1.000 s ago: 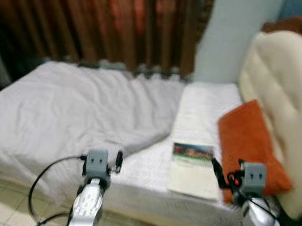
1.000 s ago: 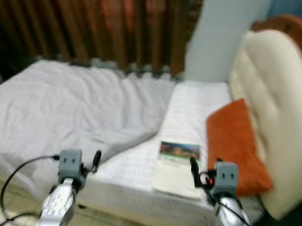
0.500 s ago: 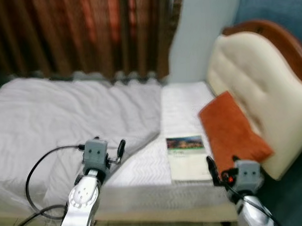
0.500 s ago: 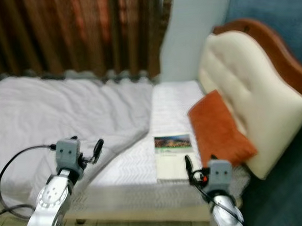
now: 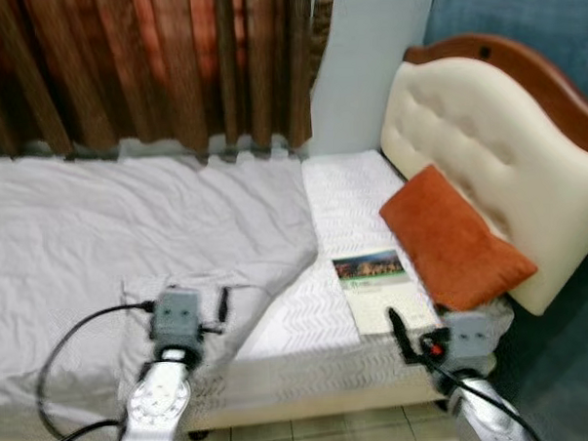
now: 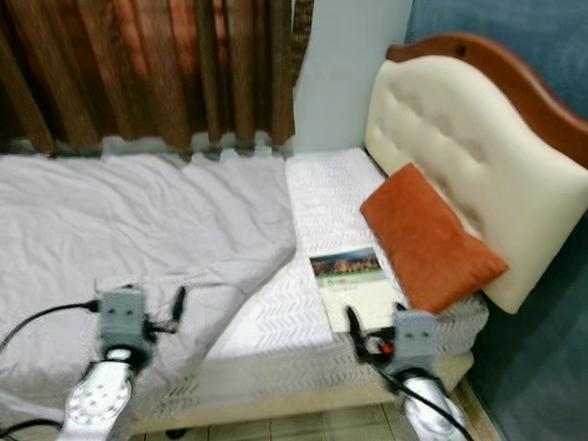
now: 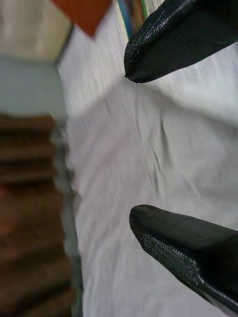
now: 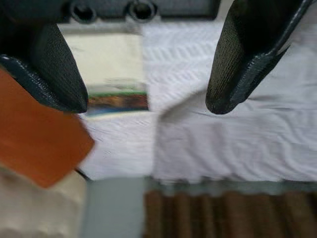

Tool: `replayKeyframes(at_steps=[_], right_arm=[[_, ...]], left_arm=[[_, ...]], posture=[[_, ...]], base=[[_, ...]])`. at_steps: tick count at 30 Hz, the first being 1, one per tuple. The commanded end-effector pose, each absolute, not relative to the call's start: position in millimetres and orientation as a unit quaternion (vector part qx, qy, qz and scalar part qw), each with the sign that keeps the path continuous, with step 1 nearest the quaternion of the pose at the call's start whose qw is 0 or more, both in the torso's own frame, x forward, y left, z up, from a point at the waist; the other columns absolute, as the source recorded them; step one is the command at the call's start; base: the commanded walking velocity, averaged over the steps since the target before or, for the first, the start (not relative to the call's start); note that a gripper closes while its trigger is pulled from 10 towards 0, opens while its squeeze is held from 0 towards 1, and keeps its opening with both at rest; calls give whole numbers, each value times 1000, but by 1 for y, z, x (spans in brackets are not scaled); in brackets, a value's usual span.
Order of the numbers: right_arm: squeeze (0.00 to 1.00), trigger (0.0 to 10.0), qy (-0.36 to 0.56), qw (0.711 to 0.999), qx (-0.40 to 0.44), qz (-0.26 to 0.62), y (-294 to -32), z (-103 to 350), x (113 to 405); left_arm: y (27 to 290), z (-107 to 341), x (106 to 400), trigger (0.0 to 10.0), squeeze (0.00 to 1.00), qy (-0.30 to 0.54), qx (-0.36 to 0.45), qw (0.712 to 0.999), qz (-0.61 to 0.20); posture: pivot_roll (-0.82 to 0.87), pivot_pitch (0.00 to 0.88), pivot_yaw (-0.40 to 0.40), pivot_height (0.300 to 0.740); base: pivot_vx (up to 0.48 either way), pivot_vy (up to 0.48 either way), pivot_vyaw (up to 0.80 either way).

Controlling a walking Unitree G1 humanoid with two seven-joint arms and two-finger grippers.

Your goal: Clean up the room

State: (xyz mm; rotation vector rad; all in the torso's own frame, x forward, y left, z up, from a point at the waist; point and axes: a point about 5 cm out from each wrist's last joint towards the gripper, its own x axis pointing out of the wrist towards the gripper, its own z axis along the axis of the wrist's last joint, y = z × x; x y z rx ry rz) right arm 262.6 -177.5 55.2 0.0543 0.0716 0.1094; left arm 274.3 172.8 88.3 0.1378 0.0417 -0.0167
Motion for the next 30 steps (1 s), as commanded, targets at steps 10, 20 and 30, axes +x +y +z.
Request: replayKeyframes(at_steps=[10, 20, 30], right_arm=[[0, 10000, 44, 998, 25, 39, -187, 50, 266], [0, 10000, 43, 998, 19, 46, -184, 50, 269], [0, 10000, 43, 997, 26, 53, -183, 49, 266]], left_arm=[[163, 88, 276, 10000, 0, 27, 86, 995, -38], [160, 91, 281, 10000, 0, 22, 100, 994, -32], [156, 89, 283, 10000, 0, 33, 83, 995, -34]], posture=[[86, 0, -81, 740], [80, 0, -77, 740], [58, 0, -72, 740]], base=[[0, 480, 119], [0, 240, 242], [377, 0, 0]])
